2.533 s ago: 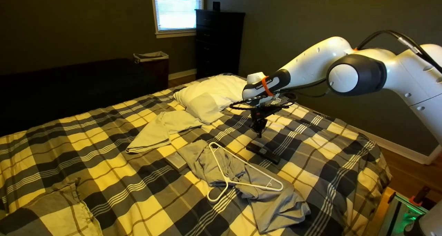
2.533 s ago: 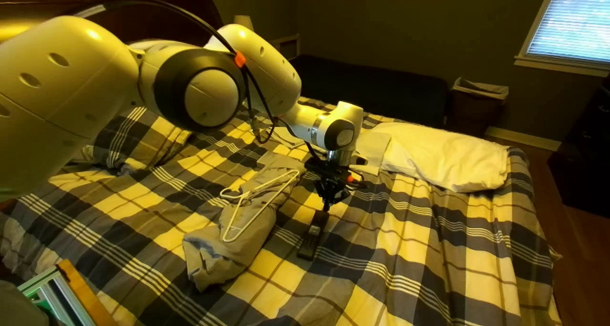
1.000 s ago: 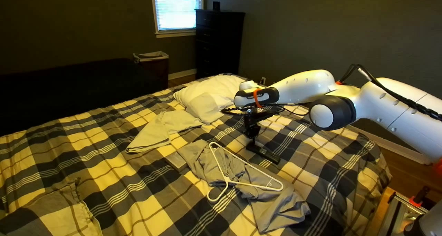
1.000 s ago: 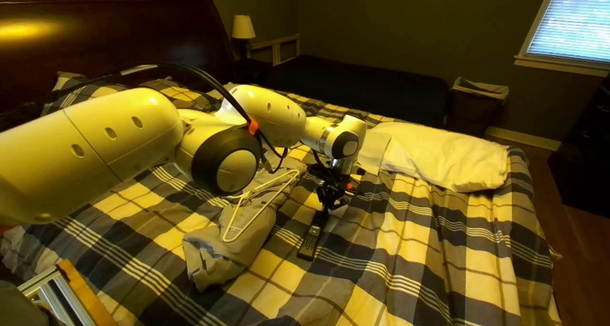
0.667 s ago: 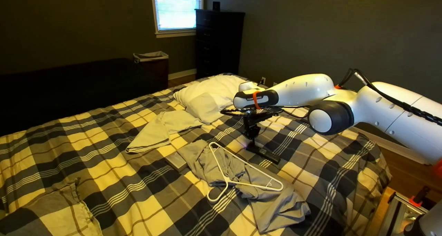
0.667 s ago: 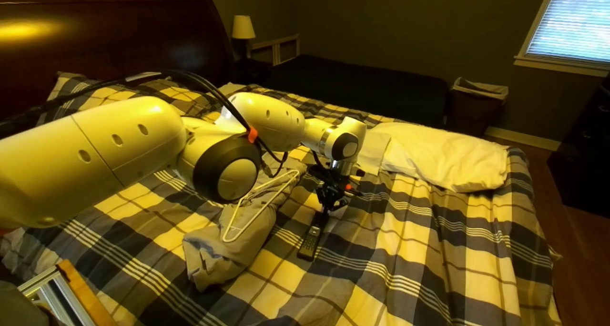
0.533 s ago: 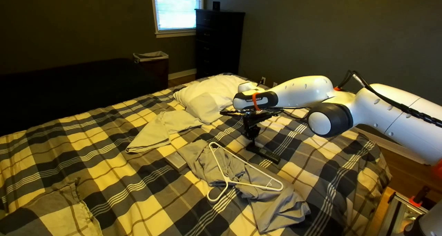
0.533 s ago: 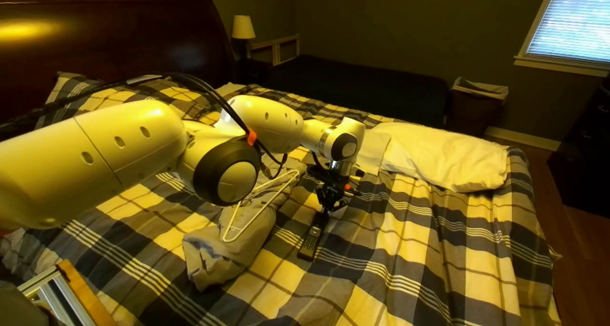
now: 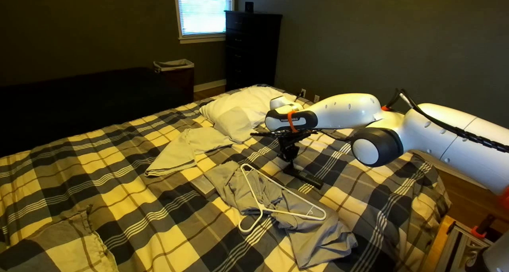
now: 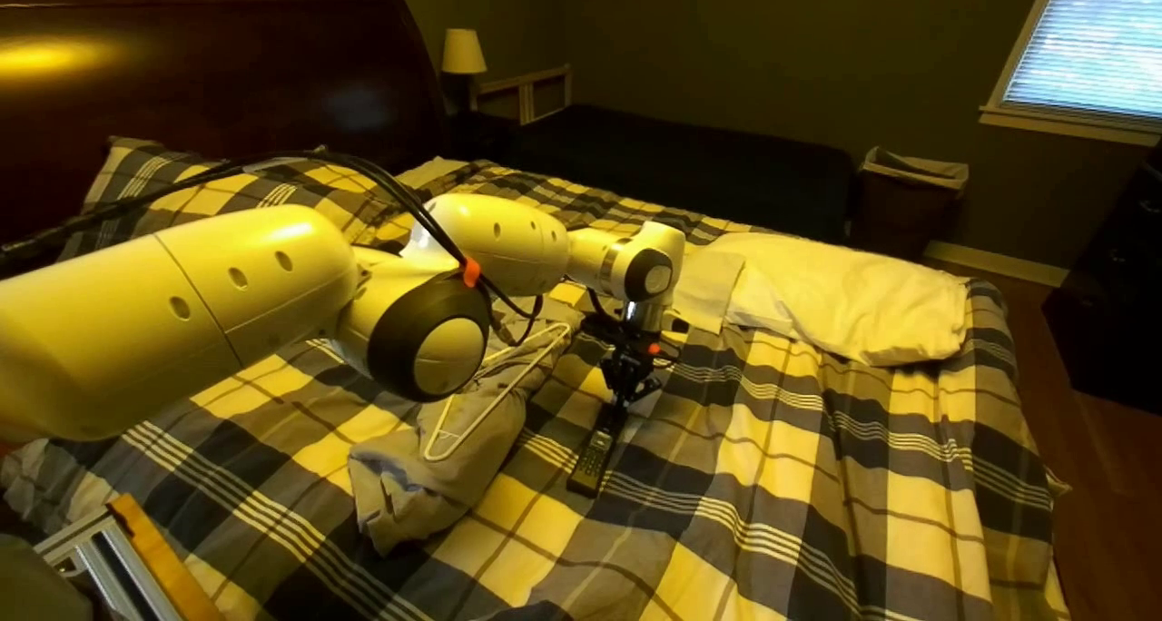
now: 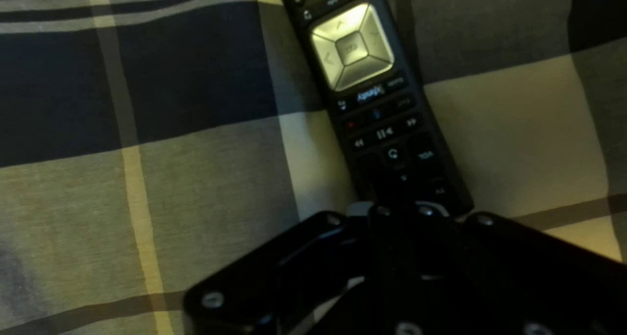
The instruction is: Press a button on the remote
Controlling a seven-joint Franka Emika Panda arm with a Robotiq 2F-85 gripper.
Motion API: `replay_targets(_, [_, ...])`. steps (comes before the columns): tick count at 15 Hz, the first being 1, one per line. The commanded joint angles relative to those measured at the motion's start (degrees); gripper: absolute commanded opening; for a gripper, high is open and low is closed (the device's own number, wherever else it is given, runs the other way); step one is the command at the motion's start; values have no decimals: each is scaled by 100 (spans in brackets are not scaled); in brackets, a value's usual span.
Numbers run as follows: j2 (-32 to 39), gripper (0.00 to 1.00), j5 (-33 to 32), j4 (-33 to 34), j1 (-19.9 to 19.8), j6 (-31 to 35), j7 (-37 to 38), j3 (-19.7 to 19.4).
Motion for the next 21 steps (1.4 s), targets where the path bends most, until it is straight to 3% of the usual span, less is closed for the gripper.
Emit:
replay_targets(1, [134, 0, 82, 444, -158, -428, -31, 127])
replay_targets(2, [-214, 0, 165, 95, -179, -434, -116, 144])
replay_targets(9, [-1019, 0, 251, 47, -179, -570, -1026, 436])
replay_targets(10, [-1095, 26, 187, 22, -105, -526, -1188, 438])
replay_targets(12, [-1186, 34, 36, -25, 120, -361, -1413, 383])
replay_targets(20, [-1342, 95, -474, -231, 908, 113, -1252, 134])
replay_targets(21, [-1375, 99, -462, -259, 939, 99, -1222, 132])
